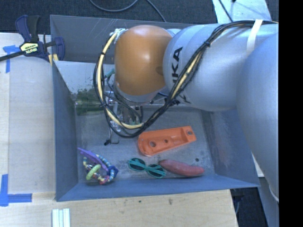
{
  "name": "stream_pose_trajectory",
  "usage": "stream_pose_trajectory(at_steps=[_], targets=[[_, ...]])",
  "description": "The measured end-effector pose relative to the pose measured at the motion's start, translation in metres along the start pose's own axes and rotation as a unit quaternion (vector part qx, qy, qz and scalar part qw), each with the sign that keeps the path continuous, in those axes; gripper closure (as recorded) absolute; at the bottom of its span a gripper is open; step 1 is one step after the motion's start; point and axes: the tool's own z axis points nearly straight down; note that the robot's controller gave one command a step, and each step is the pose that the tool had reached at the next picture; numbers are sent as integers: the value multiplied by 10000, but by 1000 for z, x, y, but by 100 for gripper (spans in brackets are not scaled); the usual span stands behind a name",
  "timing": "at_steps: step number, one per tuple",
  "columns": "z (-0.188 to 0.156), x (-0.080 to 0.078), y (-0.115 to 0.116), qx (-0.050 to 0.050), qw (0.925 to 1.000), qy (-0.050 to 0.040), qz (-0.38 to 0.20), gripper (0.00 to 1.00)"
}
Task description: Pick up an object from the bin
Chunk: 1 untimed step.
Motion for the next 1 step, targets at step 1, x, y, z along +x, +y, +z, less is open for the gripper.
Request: stream_pose_trajectory(at_steps=[1], targets=[[-5,-2,-1,-12,10000,-41,19,0]])
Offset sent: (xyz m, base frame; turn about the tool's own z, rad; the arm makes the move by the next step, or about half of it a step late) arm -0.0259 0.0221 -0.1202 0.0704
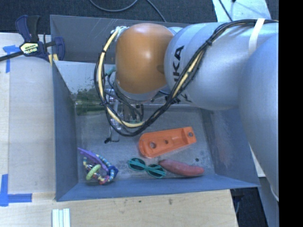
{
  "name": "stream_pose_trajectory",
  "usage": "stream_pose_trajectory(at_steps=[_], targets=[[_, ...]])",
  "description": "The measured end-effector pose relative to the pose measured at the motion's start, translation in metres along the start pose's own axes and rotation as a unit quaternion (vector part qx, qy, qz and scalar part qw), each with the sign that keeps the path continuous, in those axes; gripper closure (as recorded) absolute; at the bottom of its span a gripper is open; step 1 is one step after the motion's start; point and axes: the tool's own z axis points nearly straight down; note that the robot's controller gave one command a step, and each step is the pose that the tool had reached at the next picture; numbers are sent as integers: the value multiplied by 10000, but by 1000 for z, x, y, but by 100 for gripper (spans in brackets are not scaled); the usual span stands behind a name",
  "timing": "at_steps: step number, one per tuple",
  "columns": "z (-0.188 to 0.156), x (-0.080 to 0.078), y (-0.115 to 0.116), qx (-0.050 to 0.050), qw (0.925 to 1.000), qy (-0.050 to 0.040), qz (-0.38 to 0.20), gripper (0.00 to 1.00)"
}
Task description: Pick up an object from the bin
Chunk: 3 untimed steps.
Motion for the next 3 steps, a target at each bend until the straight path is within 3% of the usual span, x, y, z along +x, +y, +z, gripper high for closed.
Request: stream_pose_trajectory(at_steps=[1,2,3], targets=[[75,16,14,-2,9998,1,203,0],[89,30,25,6,9994,17,360,0],[74,40,43,-13,9896,-19,1435,0]])
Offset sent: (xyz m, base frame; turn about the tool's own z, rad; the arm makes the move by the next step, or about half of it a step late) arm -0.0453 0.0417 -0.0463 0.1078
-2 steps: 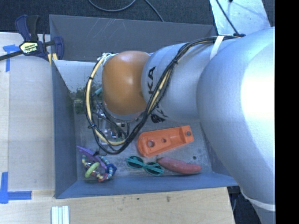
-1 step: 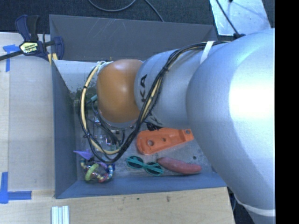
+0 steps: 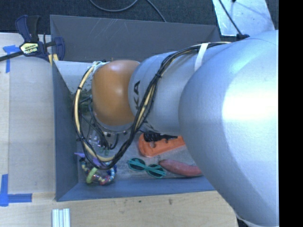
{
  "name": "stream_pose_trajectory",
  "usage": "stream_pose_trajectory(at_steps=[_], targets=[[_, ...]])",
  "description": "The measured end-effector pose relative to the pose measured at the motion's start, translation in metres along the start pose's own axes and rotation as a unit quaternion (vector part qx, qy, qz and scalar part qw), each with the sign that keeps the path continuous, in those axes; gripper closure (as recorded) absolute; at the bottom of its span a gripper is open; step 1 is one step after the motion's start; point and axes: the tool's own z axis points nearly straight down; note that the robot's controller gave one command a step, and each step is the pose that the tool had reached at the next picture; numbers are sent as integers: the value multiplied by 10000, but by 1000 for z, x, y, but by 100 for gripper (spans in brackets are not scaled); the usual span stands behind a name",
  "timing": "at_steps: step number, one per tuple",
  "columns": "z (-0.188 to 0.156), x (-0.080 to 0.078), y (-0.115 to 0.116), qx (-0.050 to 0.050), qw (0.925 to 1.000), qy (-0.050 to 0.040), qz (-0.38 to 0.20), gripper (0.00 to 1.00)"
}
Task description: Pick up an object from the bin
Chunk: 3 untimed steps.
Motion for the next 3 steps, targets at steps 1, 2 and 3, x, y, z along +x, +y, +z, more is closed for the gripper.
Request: stream_pose_trajectory(at_steps=[1,2,3], targets=[[48,13,-5,-13,10000,16,33,0],[51,30,-15,-1,9968,-4,802,100],[51,30,-15,-1,9968,-4,802,100]])
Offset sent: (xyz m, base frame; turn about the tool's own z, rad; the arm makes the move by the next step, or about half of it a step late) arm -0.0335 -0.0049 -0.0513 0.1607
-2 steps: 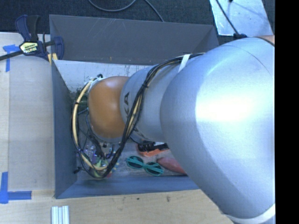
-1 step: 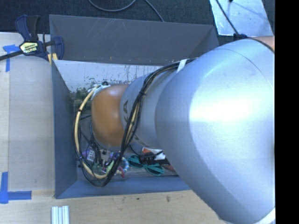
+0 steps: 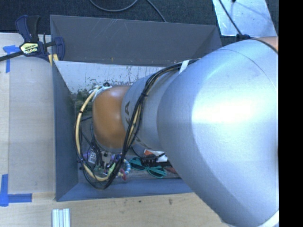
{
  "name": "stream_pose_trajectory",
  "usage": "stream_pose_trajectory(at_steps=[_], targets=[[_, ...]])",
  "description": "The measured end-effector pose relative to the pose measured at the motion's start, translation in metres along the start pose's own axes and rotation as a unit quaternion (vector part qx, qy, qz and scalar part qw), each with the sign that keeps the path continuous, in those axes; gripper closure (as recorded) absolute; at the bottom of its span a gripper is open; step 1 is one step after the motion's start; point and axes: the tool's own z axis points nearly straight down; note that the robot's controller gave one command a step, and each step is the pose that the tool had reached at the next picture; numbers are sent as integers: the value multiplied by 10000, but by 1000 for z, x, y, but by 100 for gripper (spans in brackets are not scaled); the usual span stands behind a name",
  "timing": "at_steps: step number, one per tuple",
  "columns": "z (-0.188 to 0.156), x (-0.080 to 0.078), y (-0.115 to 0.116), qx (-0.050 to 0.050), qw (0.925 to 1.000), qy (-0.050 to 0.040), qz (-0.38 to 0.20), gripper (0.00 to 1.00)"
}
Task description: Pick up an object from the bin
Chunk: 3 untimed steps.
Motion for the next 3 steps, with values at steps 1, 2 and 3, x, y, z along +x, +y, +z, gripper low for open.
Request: stream_pose_trajectory(at_steps=[1,2,3], targets=[[-5,1,-1,21,10000,16,0,100],[-26,2,-3,44,10000,36,2,100],[-48,0,-1,13,10000,9,-2,100]])
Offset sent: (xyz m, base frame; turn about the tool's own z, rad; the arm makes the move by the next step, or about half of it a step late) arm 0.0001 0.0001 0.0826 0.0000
